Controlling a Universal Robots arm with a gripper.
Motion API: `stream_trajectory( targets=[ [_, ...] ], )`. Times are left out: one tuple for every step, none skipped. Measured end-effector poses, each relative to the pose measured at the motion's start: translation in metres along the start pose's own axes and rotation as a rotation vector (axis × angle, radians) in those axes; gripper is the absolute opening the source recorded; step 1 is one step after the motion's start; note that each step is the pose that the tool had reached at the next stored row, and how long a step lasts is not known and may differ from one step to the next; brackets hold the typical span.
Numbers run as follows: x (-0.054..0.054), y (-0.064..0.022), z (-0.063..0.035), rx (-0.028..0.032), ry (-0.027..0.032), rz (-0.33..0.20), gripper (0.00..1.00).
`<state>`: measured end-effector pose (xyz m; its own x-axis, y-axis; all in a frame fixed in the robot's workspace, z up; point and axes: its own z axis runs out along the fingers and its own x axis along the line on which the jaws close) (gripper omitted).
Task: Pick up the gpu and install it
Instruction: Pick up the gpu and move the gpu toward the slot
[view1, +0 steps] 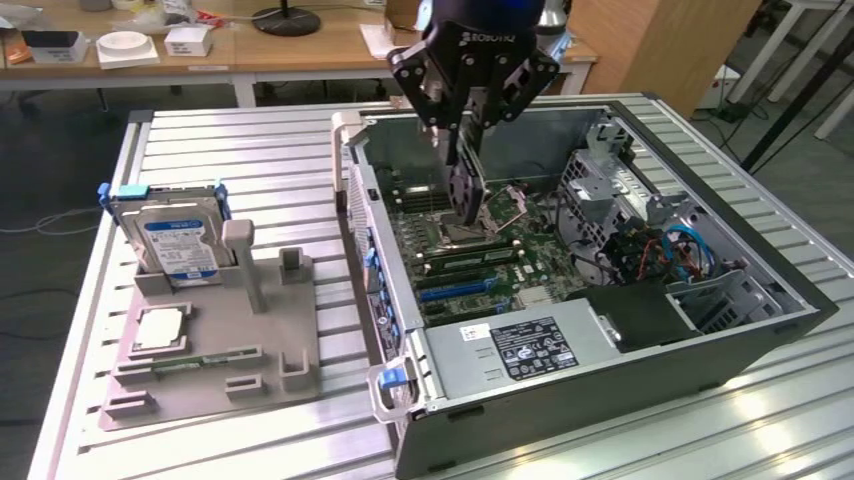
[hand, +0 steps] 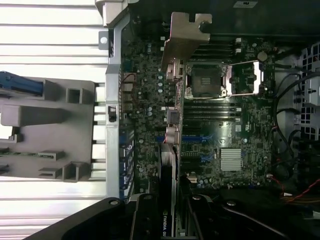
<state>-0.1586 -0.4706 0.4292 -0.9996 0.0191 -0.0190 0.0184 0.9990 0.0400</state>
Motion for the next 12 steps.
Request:
stream_trajectory(
  targets=[
    [-0.002,0.0001,0.0001,-0.0002,0.0000,0.000,0.26],
    [-0.005,0.0001,0.0003,-0.0005,0.0000,-0.001,0.26],
    [-0.007,0.0001,0.0004,-0.0007,0.0001,-0.001,0.26],
    [-0.009,0.0002,0.0005,-0.0009,0.0001,-0.001,0.26],
    [-0.011,0.0003,0.0007,-0.0012,0.0000,-0.002,0.26],
    [-0.013,0.0003,0.0008,-0.0013,0.0001,-0.002,0.26],
    [-0.015,0.0004,0.0009,-0.0015,0.0001,-0.002,0.26],
    [-0.018,0.0004,0.0010,-0.0017,0.0002,-0.002,0.26],
    [-0.020,0.0005,0.0012,-0.0019,0.0002,-0.003,0.26],
    [-0.022,0.0005,0.0013,-0.0022,0.0001,-0.003,0.26],
    [-0.024,0.0006,0.0014,-0.0024,0.0001,-0.003,0.26],
    [-0.026,0.0006,0.0015,-0.0026,0.0002,-0.004,0.26]
  ],
)
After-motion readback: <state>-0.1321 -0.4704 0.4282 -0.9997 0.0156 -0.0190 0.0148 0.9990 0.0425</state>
